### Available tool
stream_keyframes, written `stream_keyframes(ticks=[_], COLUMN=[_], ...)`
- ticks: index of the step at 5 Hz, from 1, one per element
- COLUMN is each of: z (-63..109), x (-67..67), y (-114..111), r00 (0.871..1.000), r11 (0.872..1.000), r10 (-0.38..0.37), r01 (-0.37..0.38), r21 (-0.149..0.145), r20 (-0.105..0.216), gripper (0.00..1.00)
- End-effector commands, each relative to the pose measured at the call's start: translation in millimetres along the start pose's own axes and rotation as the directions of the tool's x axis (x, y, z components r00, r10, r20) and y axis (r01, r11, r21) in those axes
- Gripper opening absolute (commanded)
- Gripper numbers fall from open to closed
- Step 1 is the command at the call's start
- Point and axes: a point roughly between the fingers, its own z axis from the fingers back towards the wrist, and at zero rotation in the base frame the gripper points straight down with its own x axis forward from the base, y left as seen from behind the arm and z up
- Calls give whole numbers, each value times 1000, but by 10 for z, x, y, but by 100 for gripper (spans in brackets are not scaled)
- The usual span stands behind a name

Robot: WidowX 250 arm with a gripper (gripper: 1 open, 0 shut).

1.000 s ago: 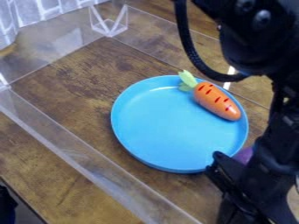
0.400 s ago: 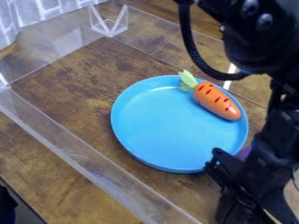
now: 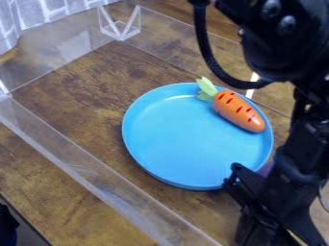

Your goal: Put the lemon on the blue tray

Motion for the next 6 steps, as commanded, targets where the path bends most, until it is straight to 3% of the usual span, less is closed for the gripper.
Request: stream_keyframes(ticks=[1,4,6], z=[80,151,227], x=[32,12,7], y=[-80,-71,80], r00=[999,999,987], r11=[1000,999,987], r10=[-3,25,161], r01=[3,-25,-160], r21=[-13,-20,-6], r20=[33,28,18], gripper=[0,0,0])
